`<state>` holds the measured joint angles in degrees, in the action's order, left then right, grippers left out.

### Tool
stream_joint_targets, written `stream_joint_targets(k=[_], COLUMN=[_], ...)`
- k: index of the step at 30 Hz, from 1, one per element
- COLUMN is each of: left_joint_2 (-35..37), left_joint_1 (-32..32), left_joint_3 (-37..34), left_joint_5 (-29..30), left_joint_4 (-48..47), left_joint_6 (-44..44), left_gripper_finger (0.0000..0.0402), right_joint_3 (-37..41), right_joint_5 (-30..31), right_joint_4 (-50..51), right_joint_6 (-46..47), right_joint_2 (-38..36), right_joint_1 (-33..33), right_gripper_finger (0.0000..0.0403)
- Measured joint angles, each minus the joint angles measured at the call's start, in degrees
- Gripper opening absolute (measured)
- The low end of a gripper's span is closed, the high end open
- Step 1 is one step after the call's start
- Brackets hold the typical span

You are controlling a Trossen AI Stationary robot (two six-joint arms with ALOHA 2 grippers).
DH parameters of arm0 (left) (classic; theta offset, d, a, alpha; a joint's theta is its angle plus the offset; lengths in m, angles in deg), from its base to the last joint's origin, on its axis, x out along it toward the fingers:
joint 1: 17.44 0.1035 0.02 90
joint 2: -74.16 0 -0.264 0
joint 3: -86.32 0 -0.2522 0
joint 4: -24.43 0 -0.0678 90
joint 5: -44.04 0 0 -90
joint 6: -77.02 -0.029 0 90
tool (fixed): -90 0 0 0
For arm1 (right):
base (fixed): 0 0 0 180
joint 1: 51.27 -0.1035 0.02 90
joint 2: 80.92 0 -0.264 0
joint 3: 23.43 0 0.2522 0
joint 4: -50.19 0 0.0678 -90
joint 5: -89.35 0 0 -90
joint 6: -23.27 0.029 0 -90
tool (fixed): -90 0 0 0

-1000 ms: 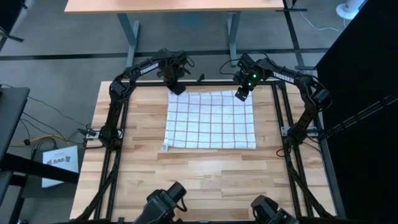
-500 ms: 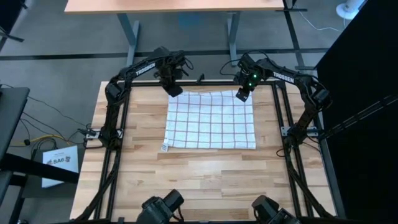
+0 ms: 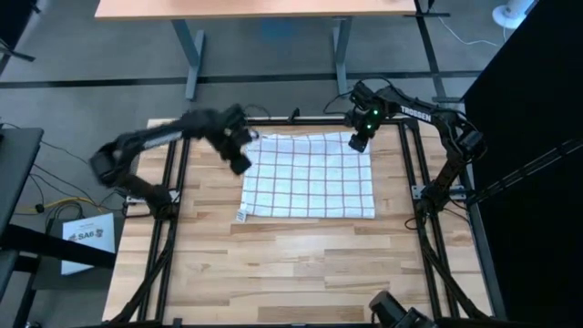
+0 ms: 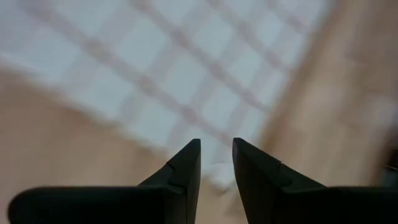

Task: Roll towel
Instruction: Fold the white striped towel

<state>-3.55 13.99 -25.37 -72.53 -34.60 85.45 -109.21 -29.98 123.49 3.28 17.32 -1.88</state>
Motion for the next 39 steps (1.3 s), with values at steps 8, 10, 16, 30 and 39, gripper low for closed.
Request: stream_joint_targets(k=[8, 10, 16, 30, 39], left_joint_2=[7.2, 8.7, 6.6, 0.4, -2.8], left_joint_1=[-1.3, -1.4, -1.5, -3.1, -5.9], left_joint_3=[-18.1, -22.1, -24.0, -24.1, -24.1], left_joint_5=[0.4, 0.7, -4.6, -9.9, -10.0], left_joint_4=[11.7, 14.2, 15.5, 25.3, 31.2], left_joint_6=[7.9, 9.6, 12.5, 19.5, 22.9], left_gripper_finger=[0.0078, 0.0078, 0.0078, 0.0136, 0.0153], right_joint_3=[8.0, 10.0, 11.4, 11.4, 11.3], right_joint_5=[-7.4, -8.3, -8.4, -8.4, -8.4], right_joint_4=[-1.3, -1.8, -2.2, -3.4, -5.5], right_joint_6=[-0.7, -0.9, 0.5, 2.3, 2.0], right_joint_2=[0.0, 0.0, 0.0, 0.0, 0.0], right_joint_1=[-3.8, -4.8, -6.9, -7.8, -7.8], right_gripper_finger=[0.0093, 0.0093, 0.0093, 0.0093, 0.0093])
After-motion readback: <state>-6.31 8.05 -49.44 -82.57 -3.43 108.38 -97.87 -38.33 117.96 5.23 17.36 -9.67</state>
